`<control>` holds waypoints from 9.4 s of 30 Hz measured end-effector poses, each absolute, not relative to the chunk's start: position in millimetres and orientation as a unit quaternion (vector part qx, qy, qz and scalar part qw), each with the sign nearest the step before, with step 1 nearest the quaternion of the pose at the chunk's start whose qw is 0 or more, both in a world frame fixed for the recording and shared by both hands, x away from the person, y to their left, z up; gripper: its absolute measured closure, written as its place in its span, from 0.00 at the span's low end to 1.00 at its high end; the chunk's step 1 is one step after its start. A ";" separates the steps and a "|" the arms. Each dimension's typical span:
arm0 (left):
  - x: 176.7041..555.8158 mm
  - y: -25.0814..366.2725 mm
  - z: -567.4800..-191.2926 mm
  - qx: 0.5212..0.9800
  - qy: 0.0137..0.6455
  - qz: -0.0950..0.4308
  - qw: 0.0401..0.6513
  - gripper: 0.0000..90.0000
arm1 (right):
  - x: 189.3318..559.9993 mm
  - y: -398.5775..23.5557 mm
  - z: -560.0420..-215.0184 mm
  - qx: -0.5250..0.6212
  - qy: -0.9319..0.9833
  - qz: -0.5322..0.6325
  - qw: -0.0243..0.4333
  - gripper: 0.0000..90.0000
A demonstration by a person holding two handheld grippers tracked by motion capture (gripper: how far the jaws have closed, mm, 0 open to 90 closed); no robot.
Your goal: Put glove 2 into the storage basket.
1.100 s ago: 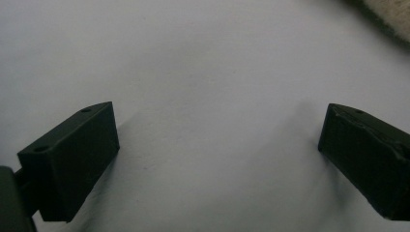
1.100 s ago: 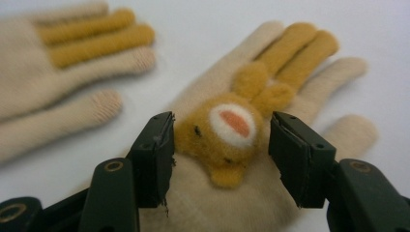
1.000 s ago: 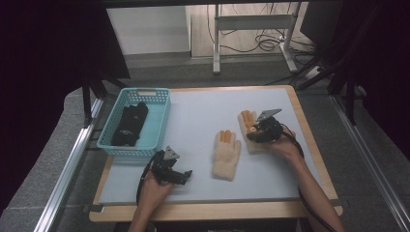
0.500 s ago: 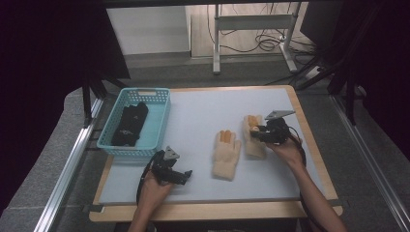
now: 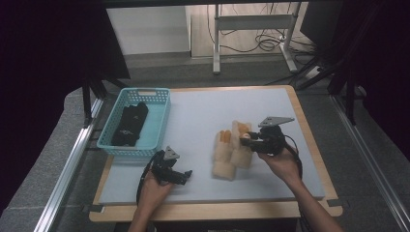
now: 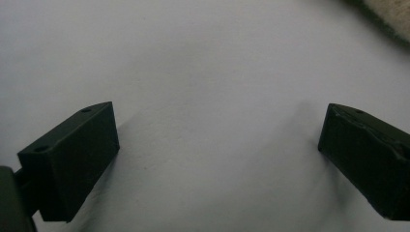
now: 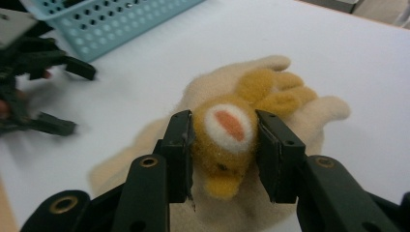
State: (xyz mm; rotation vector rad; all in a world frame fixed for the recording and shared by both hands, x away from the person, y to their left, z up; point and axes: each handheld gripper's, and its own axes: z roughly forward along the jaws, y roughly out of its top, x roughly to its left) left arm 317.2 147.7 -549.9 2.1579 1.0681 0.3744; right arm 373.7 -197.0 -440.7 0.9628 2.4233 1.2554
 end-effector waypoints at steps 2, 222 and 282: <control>317.1 147.7 -549.9 0.831 0.411 0.144 0.345 0.01 | 370.9 -185.2 -443.6 0.336 0.831 0.429 0.116 0.65; 441.1 256.9 -418.9 0.741 0.596 0.172 0.256 0.62 | 371.5 -266.1 -531.2 0.378 0.839 0.344 0.188 0.11; 481.8 273.9 -490.5 0.746 0.621 0.106 0.215 0.94 | 371.3 -266.0 -531.1 0.378 0.839 0.344 0.188 0.11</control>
